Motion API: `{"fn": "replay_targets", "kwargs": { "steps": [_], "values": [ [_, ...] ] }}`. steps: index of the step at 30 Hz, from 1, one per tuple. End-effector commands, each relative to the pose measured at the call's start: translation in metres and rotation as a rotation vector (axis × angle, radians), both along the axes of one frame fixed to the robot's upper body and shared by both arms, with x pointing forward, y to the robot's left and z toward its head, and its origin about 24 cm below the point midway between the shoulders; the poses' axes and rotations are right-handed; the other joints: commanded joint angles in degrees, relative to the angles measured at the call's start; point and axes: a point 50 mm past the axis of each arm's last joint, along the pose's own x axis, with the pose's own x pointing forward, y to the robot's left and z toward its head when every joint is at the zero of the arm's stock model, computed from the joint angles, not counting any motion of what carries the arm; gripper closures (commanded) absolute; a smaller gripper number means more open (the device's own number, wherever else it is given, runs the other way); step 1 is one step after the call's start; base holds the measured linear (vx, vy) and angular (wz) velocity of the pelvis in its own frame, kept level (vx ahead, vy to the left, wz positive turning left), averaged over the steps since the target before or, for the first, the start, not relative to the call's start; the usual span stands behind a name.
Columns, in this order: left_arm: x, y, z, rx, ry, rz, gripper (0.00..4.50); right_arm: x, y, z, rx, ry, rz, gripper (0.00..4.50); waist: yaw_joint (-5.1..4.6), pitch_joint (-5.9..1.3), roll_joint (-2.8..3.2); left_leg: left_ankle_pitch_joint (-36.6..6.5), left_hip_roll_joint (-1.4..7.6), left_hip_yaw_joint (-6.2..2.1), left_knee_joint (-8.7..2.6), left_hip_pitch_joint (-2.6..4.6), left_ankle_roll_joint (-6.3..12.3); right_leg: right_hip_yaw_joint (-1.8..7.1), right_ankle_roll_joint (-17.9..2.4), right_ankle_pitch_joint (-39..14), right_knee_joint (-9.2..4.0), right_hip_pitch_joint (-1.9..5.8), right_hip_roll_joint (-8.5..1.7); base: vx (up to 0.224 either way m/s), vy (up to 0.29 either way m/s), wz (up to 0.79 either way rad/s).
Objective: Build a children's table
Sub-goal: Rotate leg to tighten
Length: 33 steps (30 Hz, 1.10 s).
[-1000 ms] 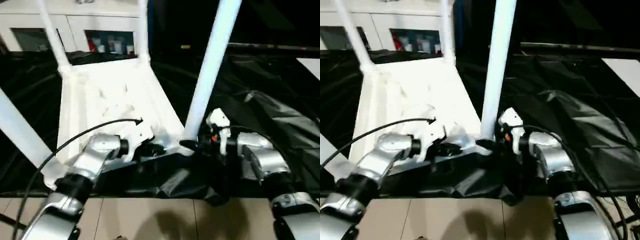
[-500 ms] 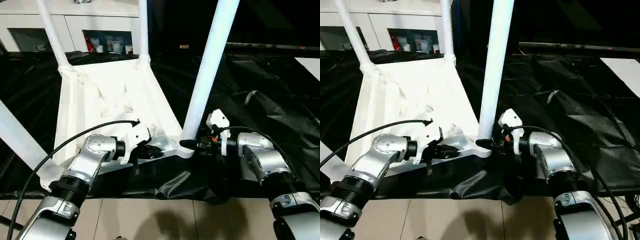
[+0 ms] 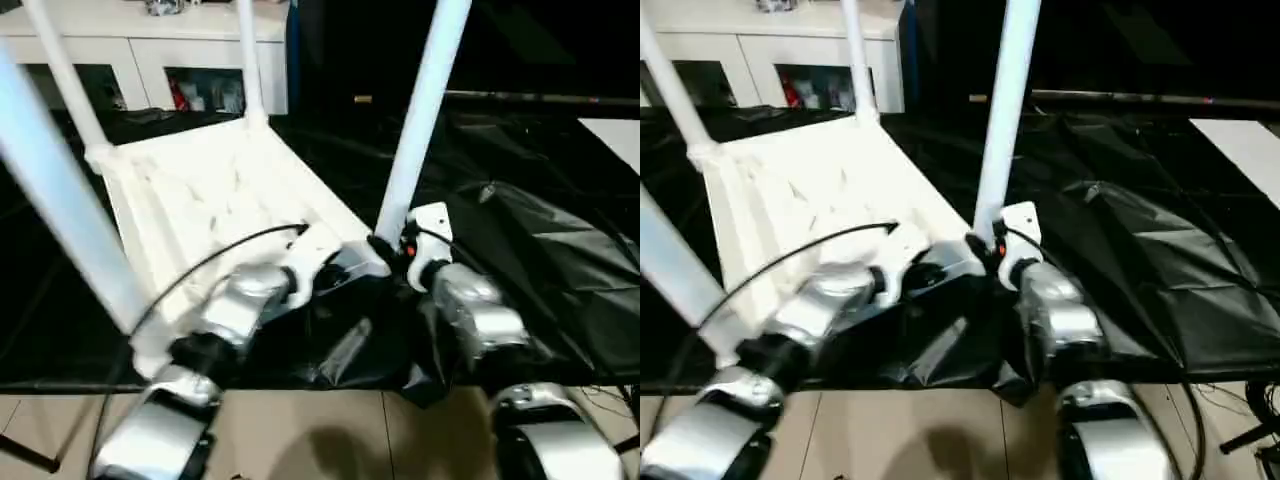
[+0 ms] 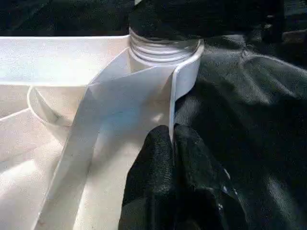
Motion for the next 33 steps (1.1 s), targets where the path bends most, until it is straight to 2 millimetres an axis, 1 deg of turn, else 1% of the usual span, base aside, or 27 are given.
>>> {"fn": "replay_targets", "kwargs": {
  "steps": [1,2,3,4,5,6,8,10,11,12,13,14,15,16,17,18,19,21,22,23,24,25,26,27,29,31,33],
  "values": [
    [0.002,-0.004,0.002,0.007,-0.035,-0.004,4.50,-0.013,0.017,-0.021,0.013,0.084,0.075,2.43,-0.08,-3.30,0.16,-17.34,0.87,-0.28,-4.40,0.56,-0.49,2.02,-9.35,-17.36,-5.35,2.00,-2.53,0.000,0.000,0.00],
    [0.001,-0.004,0.002,0.010,-0.042,-0.020,4.50,-0.013,0.019,-0.019,0.025,0.068,0.094,2.08,-0.06,-3.31,0.02,-17.07,0.89,-0.26,-4.41,0.45,-0.25,2.02,-9.52,-16.50,-5.23,2.15,-2.55,0.000,0.000,0.00],
    [-0.002,-0.001,0.000,0.014,-0.040,-0.053,4.50,-0.013,0.019,-0.013,0.076,0.036,0.132,1.87,-0.05,-3.32,-0.15,-16.90,0.87,-0.20,-4.36,0.45,-0.06,2.03,-9.60,-16.20,-5.21,2.18,-2.53,0.000,0.000,0.00],
    [-0.002,0.000,0.000,0.014,-0.041,-0.065,4.50,-0.013,0.018,-0.012,0.079,0.032,0.142,1.73,0.02,-3.33,-0.09,-16.62,0.85,-0.18,-4.34,0.37,0.37,2.06,-9.75,-15.89,-5.16,2.27,-2.60,0.000,0.000,0.00],
    [-0.005,0.002,-0.001,0.014,-0.045,-0.103,4.50,-0.013,0.016,-0.009,0.086,0.018,0.173,1.71,0.07,-3.40,-0.27,-15.81,0.88,-0.22,-4.34,0.26,0.86,2.04,-9.81,-15.31,-5.03,2.45,-2.63,0.000,0.000,0.00],
    [-0.006,0.003,-0.001,0.015,-0.046,-0.118,4.50,-0.013,0.015,-0.008,0.082,0.015,0.189,1.65,0.10,-3.40,-0.25,-15.63,0.87,-0.15,-4.32,0.33,1.17,2.04,-9.94,-15.24,-5.11,2.39,-2.65,0.000,0.000,0.00],
    [-0.010,0.006,-0.002,0.017,-0.044,-0.181,4.50,-0.014,0.010,-0.005,0.062,0.003,0.262,1.38,0.12,-3.45,-0.26,-13.46,0.95,-0.09,-4.17,0.06,1.69,2.07,-10.62,-12.91,-4.77,2.57,-2.69,0.000,0.000,0.00],
    [-0.016,0.012,-0.005,0.034,-0.024,-0.261,4.50,-0.018,0.000,0.002,0.053,-0.003,0.378,1.33,0.14,-3.52,-0.69,-12.11,0.97,-0.05,-4.06,-0.02,2.36,1.94,-11.10,-11.39,-4.62,2.83,-2.60,0.000,0.000,0.00],
    [-0.016,0.012,-0.005,0.034,-0.024,-0.261,4.50,-0.018,0.000,0.002,0.053,-0.003,0.378,1.33,0.27,-3.58,-0.54,-11.53,1.00,-0.08,-3.97,-0.02,2.72,1.97,-11.37,-10.48,-4.45,2.91,-2.66,0.000,0.000,0.00],
    [-0.020,0.016,-0.006,0.038,-0.010,-0.309,4.50,-0.020,-0.008,0.006,0.059,0.002,0.423,1.33,0.28,-3.73,-0.49,-9.81,1.05,-0.05,-3.83,0.02,3.20,2.02,-12.17,-7.54,-4.15,3.10,-2.57,0.000,0.000,0.00],
    [-0.024,0.021,-0.007,0.048,0.002,-0.357,4.50,-0.023,-0.020,0.011,0.054,-0.004,0.476,1.33,0.27,-3.72,-0.49,-8.94,1.13,0.07,-3.69,0.11,3.70,2.05,-13.12,-5.05,-3.85,2.84,-2.48,0.000,0.000,0.00],
    [-0.025,0.023,-0.008,0.053,0.007,-0.374,4.50,-0.025,-0.026,0.013,0.051,-0.006,0.495,1.33,0.44,-3.66,-0.50,-8.77,1.05,0.03,-3.70,0.13,3.97,1.95,-13.17,-4.51,-3.83,3.01,-2.37,0.000,0.000,0.00],
    [-0.027,0.027,-0.008,0.063,0.015,-0.406,4.50,-0.028,-0.037,0.018,0.042,-0.007,0.532,1.33,0.78,-3.75,-0.42,-8.29,1.15,0.13,-3.49,0.21,4.58,1.92,-13.85,-3.11,-3.66,3.09,-2.37,0.000,0.000,0.00],
    [-0.029,0.034,-0.009,0.083,0.021,-0.447,4.50,-0.035,-0.056,0.023,0.021,0.005,0.584,1.33,1.02,-3.72,-0.22,-8.16,1.28,0.25,-3.41,0.20,4.92,1.95,-14.44,-2.31,-3.44,2.98,-2.37,0.000,0.000,0.00],
    [-0.030,0.037,-0.008,0.092,0.020,-0.470,4.50,-0.039,-0.066,0.025,0.000,0.014,0.609,1.33,1.54,-3.75,-0.21,-8.82,1.46,0.29,-3.30,0.36,5.23,1.92,-14.35,-2.57,-3.55,3.00,-2.35,0.000,0.000,0.00],
    [-0.030,0.040,-0.008,0.098,0.018,-0.490,4.50,-0.043,-0.075,0.026,-0.019,0.026,0.629,1.33,1.71,-3.70,-0.23,-8.98,1.49,0.35,-3.32,0.42,5.12,1.94,-14.54,-2.64,-3.50,2.85,-2.40,0.000,0.000,0.00],
    [-0.031,0.042,-0.007,0.102,0.015,-0.510,4.50,-0.046,-0.083,0.025,-0.042,0.047,0.646,1.33,1.93,-3.68,-0.02,-9.37,1.48,0.27,-3.35,0.35,4.83,1.90,-14.61,-3.10,-3.44,2.92,-2.42,0.000,0.000,0.00],
    [-0.031,0.042,-0.007,0.102,0.015,-0.510,4.50,-0.046,-0.083,0.025,-0.042,0.047,0.646,1.33,1.87,-3.59,-0.28,-10.45,1.42,0.29,-3.45,0.24,4.01,1.86,-14.49,-4.84,-3.54,2.89,-2.53,0.000,0.000,0.00],
    [-0.031,0.043,-0.006,0.103,0.013,-0.528,4.50,-0.050,-0.091,0.025,-0.057,0.070,0.660,1.33,1.68,-3.54,-0.32,-11.50,1.35,0.28,-3.49,0.20,3.51,1.85,-14.27,-6.69,-3.69,2.85,-2.60,0.000,0.000,0.00],
    [-0.030,0.044,-0.001,0.106,0.000,-0.563,4.50,-0.059,-0.109,0.029,-0.048,0.113,0.675,1.33,1.85,-3.48,-0.24,-12.56,1.29,0.32,-3.44,0.49,3.62,1.88,-13.77,-8.39,-4.12,2.86,-2.48,0.000,0.000,0.00],
    [-0.029,0.044,0.001,0.097,-0.007,-0.579,4.50,-0.063,-0.114,0.030,-0.043,0.128,0.678,1.33,2.31,-3.56,-0.06,-12.69,1.58,0.36,-3.39,0.89,3.70,2.03,-13.84,-8.39,-4.18,2.67,-2.62,0.000,0.000,0.00],
    [-0.029,0.044,0.002,0.090,-0.011,-0.590,4.50,-0.065,-0.117,0.031,-0.040,0.138,0.682,1.33,2.41,-3.54,-0.27,-12.04,1.57,0.44,-3.32,0.68,3.82,2.11,-14.43,-7.21,-3.98,2.74,-2.57,0.000,0.000,0.00],
    [-0.029,0.044,0.002,0.090,-0.011,-0.590,4.50,-0.065,-0.117,0.031,-0.040,0.138,0.682,1.33,2.67,-3.57,-0.29,-11.29,1.54,0.33,-3.38,0.41,3.81,2.03,-14.40,-6.75,-3.86,2.99,-2.61,0.000,0.000,0.00],
    [-0.030,0.043,0.005,0.073,-0.014,-0.604,4.50,-0.068,-0.121,0.032,-0.039,0.146,0.682,1.33,2.79,-3.61,-0.23,-10.97,1.46,0.34,-3.31,0.33,3.79,1.97,-14.28,-6.29,-3.70,2.92,-2.65,0.000,0.000,0.00],
    [-0.030,0.043,0.006,0.065,-0.019,-0.607,4.50,-0.070,-0.122,0.032,-0.038,0.145,0.678,1.33,2.85,-3.60,-0.39,-11.13,1.47,0.32,-3.26,0.32,3.84,1.92,-13.97,-7.04,-3.78,2.86,-2.75,0.000,0.000,0.00],
    [-0.030,0.040,0.010,0.033,-0.052,-0.605,4.06,-0.070,-0.122,0.032,-0.028,0.132,0.658,1.30,2.87,-3.63,-0.33,-11.21,1.49,0.31,-3.26,0.39,3.58,1.89,-13.97,-7.80,-3.86,2.82,-2.79,0.000,0.000,0.00],
    [-0.033,0.040,0.012,0.016,-0.053,-0.628,3.95,-0.071,-0.119,0.032,-0.011,0.121,0.652,1.30,3.09,-3.71,-0.36,-10.90,1.56,0.33,-3.23,0.49,3.66,1.92,-14.09,-7.38,-3.83,2.75,-2.78,0.000,0.000,0.00]
  ]
}}
